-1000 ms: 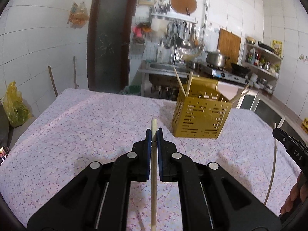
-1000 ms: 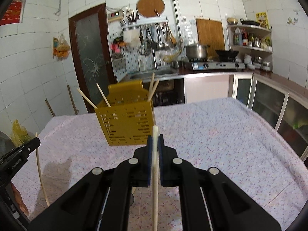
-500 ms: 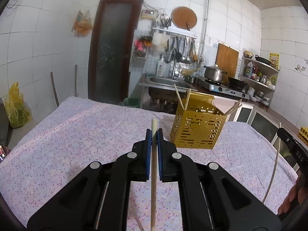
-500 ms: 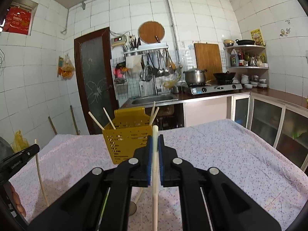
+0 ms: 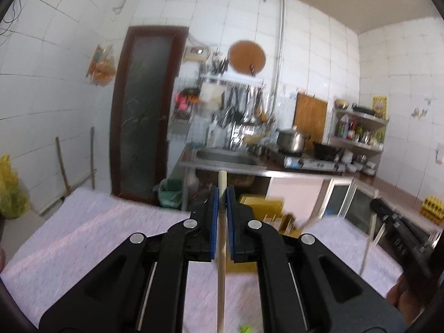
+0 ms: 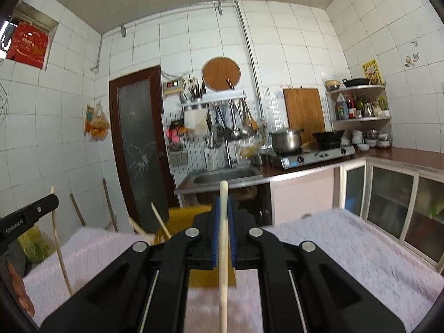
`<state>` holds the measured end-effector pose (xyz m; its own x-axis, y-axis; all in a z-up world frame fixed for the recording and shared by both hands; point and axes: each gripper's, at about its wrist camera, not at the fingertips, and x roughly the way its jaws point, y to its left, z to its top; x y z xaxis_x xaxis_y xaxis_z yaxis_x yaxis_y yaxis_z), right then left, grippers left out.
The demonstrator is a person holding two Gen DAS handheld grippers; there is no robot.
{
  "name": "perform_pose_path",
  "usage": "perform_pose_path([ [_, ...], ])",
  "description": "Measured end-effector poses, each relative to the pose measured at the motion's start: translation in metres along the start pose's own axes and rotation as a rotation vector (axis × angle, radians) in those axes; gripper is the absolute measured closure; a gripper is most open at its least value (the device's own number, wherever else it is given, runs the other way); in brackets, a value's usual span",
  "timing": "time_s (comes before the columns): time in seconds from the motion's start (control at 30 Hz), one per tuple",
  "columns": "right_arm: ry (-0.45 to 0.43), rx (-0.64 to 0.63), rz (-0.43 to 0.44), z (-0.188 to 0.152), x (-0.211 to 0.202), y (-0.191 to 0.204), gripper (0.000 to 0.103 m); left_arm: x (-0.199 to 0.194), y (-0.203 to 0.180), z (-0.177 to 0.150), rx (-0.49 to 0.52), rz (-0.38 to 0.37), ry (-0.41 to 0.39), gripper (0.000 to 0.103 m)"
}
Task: Organize utensils
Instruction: 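Carry both held chopsticks above the yellow holder, then open both tools to drop the chopsticks into the yellow holder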
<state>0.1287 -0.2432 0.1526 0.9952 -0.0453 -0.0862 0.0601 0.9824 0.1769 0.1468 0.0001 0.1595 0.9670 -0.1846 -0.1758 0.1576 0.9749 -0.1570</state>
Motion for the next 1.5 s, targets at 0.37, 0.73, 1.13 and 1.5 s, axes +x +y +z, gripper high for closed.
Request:
perform_pose_path([
  [0.37, -0.164, 0.016, 0.019, 0.060, 0.101, 0.025, 0.097, 0.091, -0.054, 0.074, 0.046, -0.067, -0.182, 0.098],
  [0.73, -0.198, 0.027, -0.004, 0.015, 0.182, 0.022, 0.097, 0.190, -0.045, 0.027, 0.048, -0.038, -0.163, 0.098],
  [1.13, -0.062, -0.072, -0.034, -0.001, 0.173, 0.017, 0.086, 0.188, -0.033, 0.014, 0.058, 0.017, -0.071, 0.053],
  [1.5, 0.199, -0.089, -0.121, 0.001, 0.090, -0.006, 0.041, 0.090, 0.002, 0.010, 0.100, 0.103, 0.032, 0.005],
])
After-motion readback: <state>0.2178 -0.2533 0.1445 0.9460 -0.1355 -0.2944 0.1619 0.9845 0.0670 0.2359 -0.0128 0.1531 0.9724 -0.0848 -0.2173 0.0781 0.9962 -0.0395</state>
